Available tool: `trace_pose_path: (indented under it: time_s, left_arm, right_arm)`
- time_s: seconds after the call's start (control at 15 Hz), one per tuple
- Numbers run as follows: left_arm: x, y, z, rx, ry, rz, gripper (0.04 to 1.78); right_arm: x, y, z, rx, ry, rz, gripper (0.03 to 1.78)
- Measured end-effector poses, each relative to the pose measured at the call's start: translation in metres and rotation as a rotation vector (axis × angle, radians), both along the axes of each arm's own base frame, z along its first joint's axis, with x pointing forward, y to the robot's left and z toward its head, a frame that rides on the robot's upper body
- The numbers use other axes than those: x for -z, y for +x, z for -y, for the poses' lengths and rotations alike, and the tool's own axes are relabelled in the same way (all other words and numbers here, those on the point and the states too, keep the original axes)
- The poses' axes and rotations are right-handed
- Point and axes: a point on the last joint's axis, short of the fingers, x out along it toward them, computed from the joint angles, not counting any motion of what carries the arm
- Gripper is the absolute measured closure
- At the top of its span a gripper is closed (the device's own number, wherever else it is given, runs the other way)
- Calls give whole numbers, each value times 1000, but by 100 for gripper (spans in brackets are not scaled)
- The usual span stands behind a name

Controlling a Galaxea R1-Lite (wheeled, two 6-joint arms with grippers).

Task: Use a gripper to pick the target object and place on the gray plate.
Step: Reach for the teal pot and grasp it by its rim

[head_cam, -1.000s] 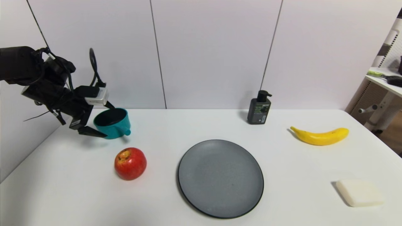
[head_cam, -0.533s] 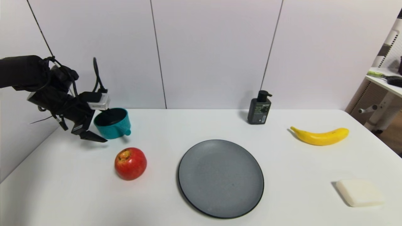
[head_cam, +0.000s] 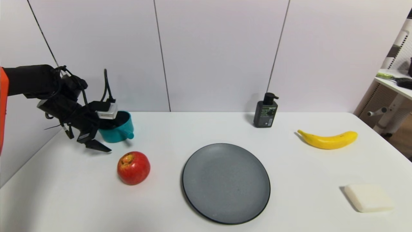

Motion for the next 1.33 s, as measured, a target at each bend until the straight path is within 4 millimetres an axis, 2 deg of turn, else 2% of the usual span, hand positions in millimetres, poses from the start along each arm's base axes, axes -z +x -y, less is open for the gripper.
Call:
trace_pose_path:
  time_s: [0.8,1.0,1.27,1.33]
  left_arm:
    - [5,2,-6,-59,9,-28,14]
    - [6,3,-6,-62,6,-32,66]
    - [6,3,-6,-62,4,-32,110]
    - [6,3,-6,-62,3,-32,158]
  right_arm:
    - [0,0,0,0,0,0,10]
    - [0,0,0,0,0,0,10]
    - [0,0,0,0,0,0,10]
    - [0,0,0,0,0,0,10]
